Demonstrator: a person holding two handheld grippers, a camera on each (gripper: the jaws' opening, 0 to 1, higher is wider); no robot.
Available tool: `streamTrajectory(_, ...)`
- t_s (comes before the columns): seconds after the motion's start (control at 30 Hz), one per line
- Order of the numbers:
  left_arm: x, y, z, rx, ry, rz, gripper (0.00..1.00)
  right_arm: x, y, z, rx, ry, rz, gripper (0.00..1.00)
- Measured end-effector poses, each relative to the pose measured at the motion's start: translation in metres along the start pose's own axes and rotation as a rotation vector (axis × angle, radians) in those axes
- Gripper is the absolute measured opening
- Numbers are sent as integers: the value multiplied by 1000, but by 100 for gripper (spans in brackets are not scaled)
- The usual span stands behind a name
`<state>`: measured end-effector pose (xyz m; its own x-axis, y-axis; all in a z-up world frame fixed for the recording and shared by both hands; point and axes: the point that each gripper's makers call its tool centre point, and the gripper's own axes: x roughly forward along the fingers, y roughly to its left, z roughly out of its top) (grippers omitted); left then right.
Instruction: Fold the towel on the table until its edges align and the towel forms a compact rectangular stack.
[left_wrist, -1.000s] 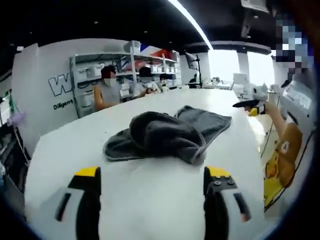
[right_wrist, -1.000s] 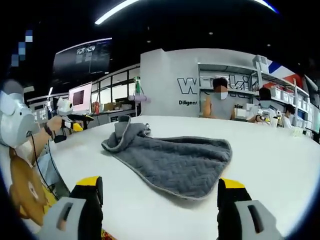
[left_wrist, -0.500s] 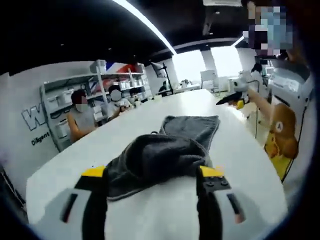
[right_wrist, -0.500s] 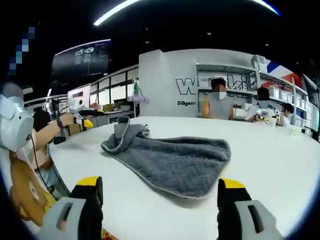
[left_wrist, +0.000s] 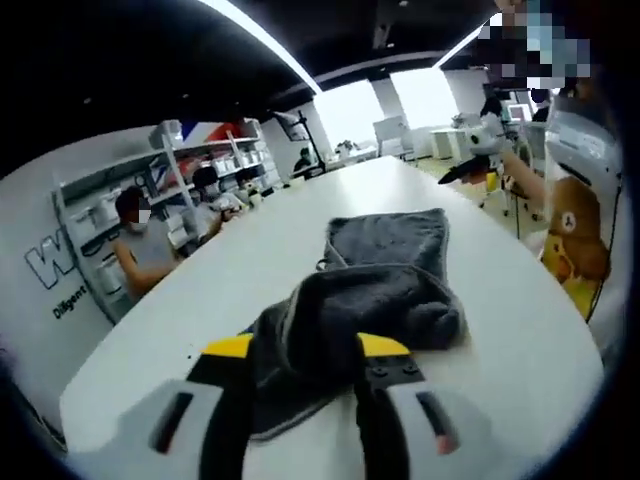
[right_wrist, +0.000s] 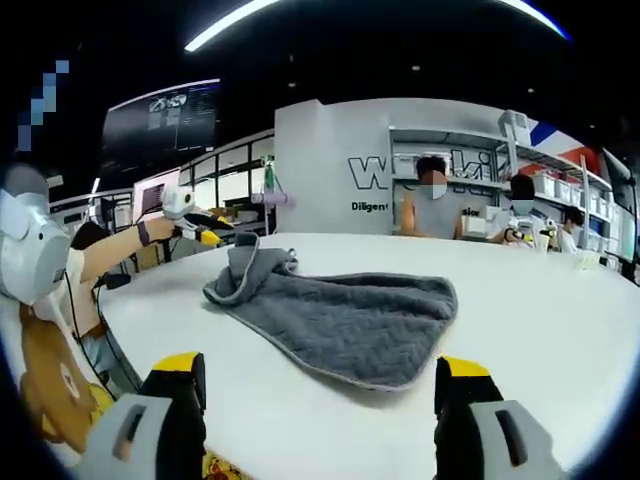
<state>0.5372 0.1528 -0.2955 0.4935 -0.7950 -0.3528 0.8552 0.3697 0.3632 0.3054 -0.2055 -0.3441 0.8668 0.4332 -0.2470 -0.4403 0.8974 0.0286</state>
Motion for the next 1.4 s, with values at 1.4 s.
streamTrajectory(1.4,-56,-29,0,92,72,27,4,4,2,-9,17,18,26,99)
